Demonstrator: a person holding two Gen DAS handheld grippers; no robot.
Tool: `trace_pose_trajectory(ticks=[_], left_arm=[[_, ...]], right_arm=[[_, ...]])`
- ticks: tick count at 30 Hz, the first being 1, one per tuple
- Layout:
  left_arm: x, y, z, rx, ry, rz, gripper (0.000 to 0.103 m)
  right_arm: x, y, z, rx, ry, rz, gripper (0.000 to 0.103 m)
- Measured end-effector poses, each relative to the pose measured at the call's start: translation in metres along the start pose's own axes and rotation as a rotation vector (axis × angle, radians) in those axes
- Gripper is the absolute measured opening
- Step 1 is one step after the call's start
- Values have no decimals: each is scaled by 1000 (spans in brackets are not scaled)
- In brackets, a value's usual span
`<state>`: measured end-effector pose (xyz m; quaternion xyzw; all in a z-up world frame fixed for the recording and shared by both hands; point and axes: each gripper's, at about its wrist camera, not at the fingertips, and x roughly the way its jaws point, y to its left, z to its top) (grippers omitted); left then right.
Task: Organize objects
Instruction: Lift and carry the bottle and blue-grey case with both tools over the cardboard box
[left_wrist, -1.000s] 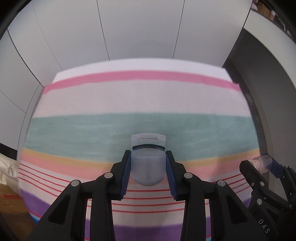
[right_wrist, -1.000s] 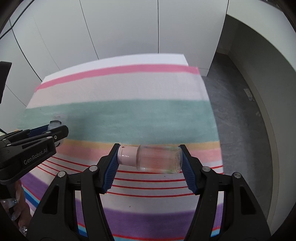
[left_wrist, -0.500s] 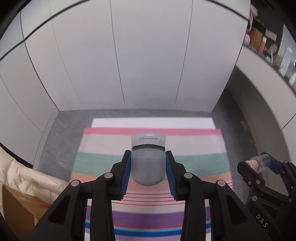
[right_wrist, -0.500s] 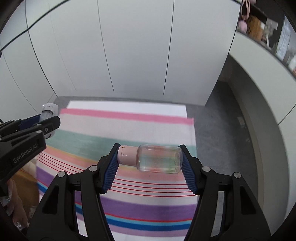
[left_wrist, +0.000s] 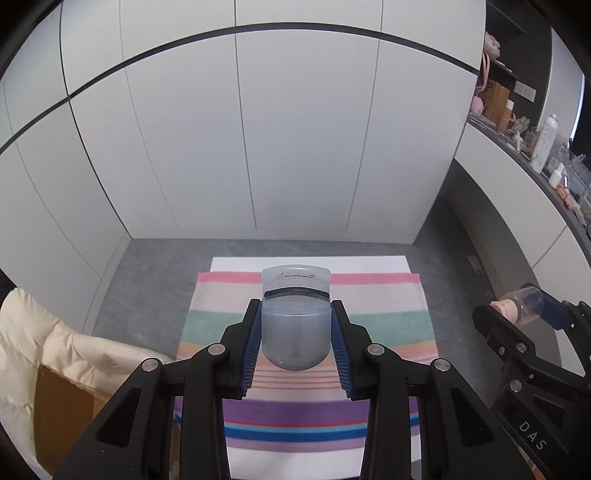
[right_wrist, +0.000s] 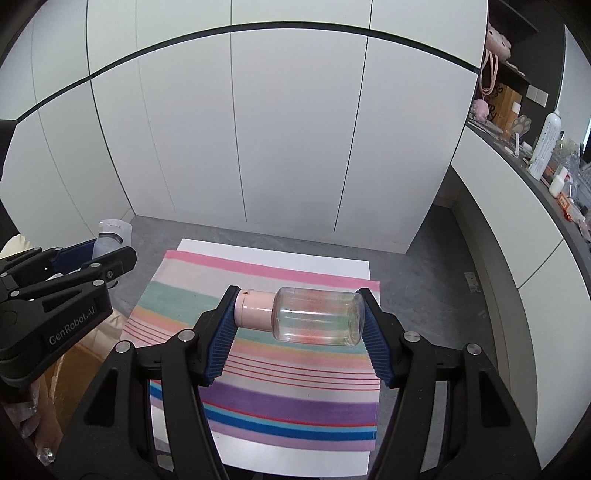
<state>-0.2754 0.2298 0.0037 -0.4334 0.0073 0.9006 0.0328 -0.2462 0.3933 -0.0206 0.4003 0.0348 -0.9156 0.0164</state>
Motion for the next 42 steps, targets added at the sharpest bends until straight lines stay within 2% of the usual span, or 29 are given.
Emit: trace_pose_trajectory(ticks=[10,16,26,32,38,42], left_arm=[[-19,-7,-10,24,6,16,36],[-41,2,-37,30,-8,41,36],[-72,8,-119,60,-18,44,36],[-69,7,-163,88,50,-1,36],[-65,16,-183,62,84,-10,36],[-63,20,-185,56,81,-13,36]], right_arm=[[-27,-4,-8,18,1,8,64],[-42,-9,-27,11,-8,-7,64],[-69,-24,-102,60,21,6,64],[-80,-33,-168,119,102,32,65],[-86,-45,-212,163,167,-5,65],[-87,-46,-218,164,173,-11,65]])
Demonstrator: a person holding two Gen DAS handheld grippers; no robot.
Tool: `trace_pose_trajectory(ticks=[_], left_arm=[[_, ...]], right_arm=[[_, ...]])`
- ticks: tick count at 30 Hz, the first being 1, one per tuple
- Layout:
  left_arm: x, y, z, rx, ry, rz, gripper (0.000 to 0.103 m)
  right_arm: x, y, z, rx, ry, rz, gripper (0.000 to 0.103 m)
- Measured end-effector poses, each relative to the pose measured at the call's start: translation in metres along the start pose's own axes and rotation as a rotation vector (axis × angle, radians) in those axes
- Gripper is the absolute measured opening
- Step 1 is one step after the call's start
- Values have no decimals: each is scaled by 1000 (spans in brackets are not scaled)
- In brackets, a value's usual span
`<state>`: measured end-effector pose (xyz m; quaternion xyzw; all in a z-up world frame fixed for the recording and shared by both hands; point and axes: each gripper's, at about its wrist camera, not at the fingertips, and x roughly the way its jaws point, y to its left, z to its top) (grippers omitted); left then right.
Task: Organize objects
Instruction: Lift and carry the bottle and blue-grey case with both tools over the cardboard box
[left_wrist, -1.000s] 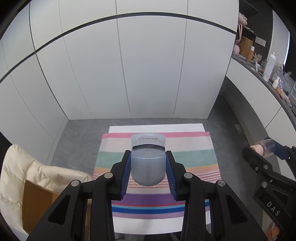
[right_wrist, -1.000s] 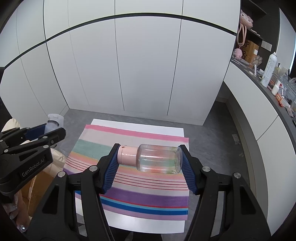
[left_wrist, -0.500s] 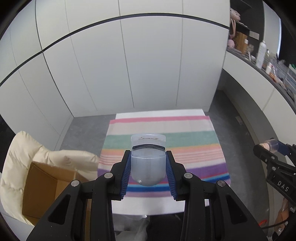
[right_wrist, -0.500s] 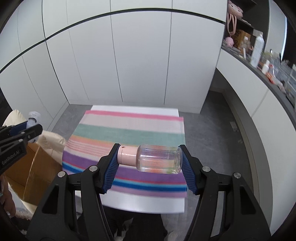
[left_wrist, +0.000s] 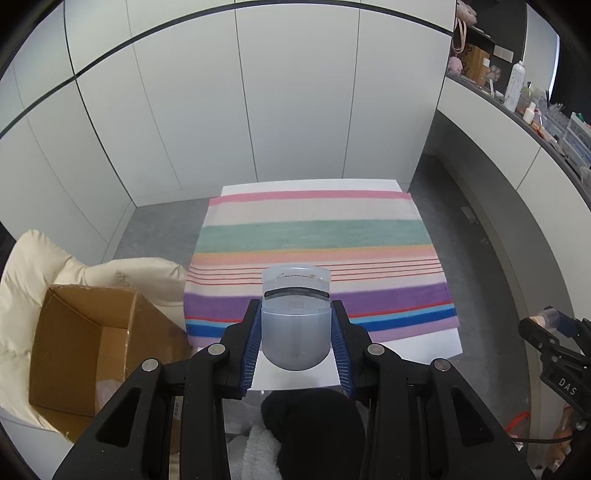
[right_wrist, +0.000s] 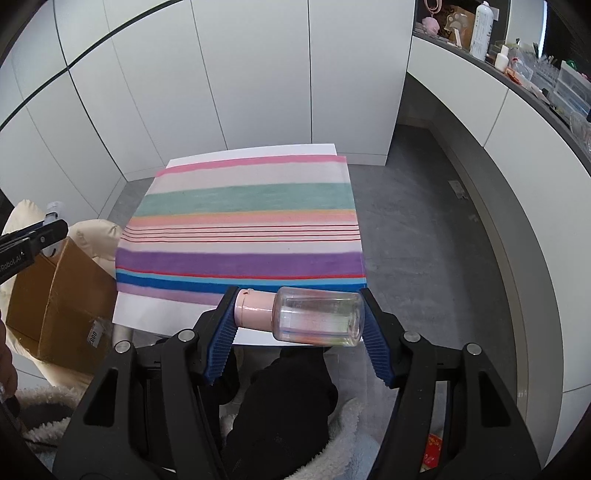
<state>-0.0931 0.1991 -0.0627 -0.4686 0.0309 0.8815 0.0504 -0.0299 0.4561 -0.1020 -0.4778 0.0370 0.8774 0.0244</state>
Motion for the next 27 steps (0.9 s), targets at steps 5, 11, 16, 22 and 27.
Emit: trace_pose_trajectory(ticks=[5,11,16,22,27], left_arm=[[3,12,-2,-26,7,0,36],[0,38,-9,-66,14,4,36],[-10,75,-22,-124,9,43,36],[-25,139,-47,-233,6,126,36],[-43,203,-79,-351,1,221,36]], right_arm=[[3,6,-1,-16,7,5,65],[7,37,10,-72,11,32,65],[8,77,15,-136,3,81,65],[9,151,13,-258,5,181,65],[7,236,3,-418,-1,266,65]])
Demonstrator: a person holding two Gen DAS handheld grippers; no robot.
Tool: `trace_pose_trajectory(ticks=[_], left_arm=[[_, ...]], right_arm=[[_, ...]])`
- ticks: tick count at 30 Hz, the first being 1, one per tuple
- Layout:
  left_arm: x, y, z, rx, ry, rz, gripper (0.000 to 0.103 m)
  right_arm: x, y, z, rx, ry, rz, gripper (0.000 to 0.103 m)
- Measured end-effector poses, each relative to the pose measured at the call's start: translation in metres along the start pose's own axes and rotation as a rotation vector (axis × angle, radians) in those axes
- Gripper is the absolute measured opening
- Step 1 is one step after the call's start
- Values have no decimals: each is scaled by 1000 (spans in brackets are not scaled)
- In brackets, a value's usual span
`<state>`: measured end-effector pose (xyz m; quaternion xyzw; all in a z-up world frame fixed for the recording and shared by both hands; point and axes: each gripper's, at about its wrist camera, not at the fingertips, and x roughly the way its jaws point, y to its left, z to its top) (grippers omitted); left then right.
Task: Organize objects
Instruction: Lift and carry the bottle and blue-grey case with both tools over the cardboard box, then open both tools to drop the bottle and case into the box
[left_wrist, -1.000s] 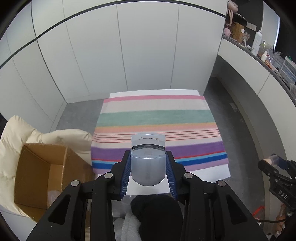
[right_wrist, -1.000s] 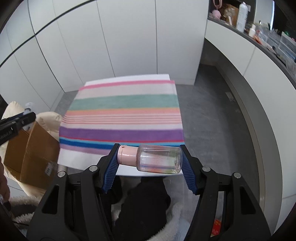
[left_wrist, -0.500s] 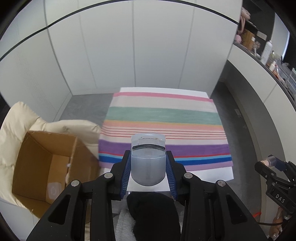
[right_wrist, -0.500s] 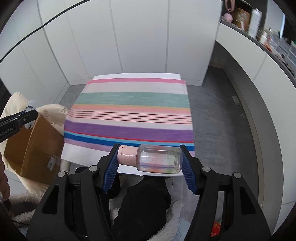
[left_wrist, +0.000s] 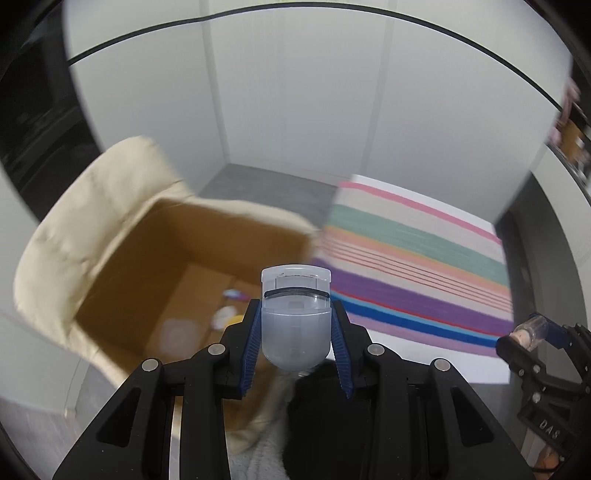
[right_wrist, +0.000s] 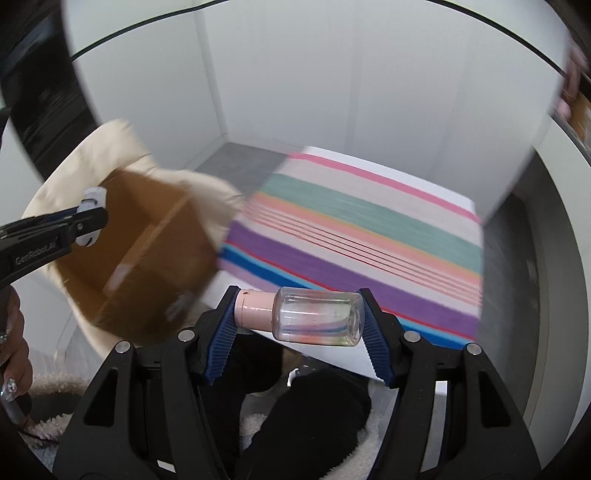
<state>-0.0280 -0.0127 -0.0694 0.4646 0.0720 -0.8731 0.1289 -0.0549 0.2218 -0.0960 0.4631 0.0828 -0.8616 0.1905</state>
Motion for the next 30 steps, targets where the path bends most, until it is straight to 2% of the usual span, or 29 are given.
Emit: trace_pose_trajectory(ticks=[8,12,19,21,22,23,24,25,26,27,30], left_arm=[[5,107,-14,-187,14,112,36],[6,143,-15,-247,8,164,36],[14,167,-5,-290,5,170,37],[19,170,-1,-309,8,167,37],[20,171,2,-323,6,168,44],[24,175,6,-341,10,179,69],[28,180,11,-359,21,198,82],[30,184,15,-376,26,219,99],[30,187,19,-385,21,229,100],[29,191,23,-392,6,221,100],[26,197,35,-403,-8,184,100]], right_arm=[[35,129,25,-241,27,138,65],[50,179,33,-329,40,180,65],[72,226,44,-386,53,213,65],[78,235,48,-397,39,175,65],[80,239,50,-403,33,161,65],[83,241,52,-399,26,158,65],[85,242,57,-385,7,161,66],[88,244,63,-375,-6,159,82],[91,246,66,-370,-6,147,98],[96,248,72,-362,-4,119,103],[101,247,83,-352,5,113,103]])
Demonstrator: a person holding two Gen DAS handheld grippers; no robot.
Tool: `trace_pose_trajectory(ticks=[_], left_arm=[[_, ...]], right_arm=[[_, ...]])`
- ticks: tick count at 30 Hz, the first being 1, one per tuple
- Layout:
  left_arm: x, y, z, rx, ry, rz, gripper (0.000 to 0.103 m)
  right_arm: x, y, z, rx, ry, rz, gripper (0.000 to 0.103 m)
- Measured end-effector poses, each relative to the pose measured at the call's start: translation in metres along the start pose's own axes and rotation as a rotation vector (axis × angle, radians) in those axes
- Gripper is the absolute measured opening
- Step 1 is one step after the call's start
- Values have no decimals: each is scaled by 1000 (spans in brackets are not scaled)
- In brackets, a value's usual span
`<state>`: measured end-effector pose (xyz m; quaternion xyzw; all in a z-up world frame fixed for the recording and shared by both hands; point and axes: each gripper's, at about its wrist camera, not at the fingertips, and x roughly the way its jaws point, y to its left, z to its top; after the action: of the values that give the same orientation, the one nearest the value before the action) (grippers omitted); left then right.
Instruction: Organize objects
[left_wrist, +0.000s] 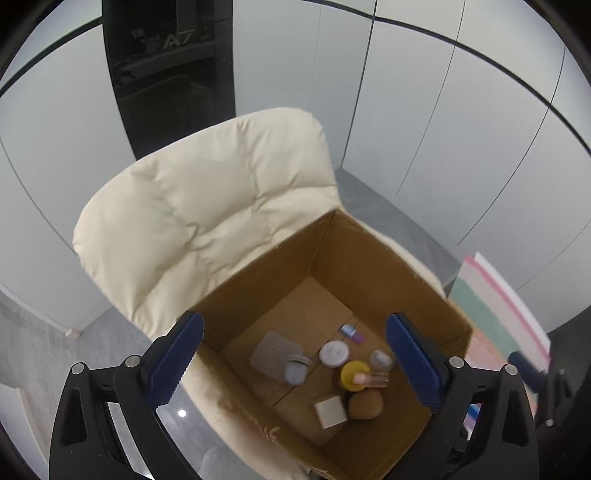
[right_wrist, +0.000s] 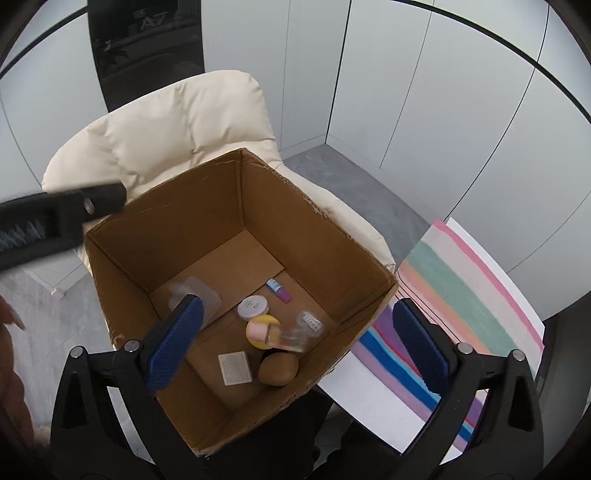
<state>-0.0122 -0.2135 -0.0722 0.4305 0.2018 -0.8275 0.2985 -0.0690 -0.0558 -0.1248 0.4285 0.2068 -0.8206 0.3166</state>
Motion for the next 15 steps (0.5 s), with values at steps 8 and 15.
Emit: trace_pose_trajectory(ticks=[8,15], left_arm=[[-24,-37,51,61,51,-99,100],[-52,-95,42,290,169,-207,102]], right_arm=[[-10,-25,5,124,26,59,103],[-61,-78,-13,327,-21,-18,103]])
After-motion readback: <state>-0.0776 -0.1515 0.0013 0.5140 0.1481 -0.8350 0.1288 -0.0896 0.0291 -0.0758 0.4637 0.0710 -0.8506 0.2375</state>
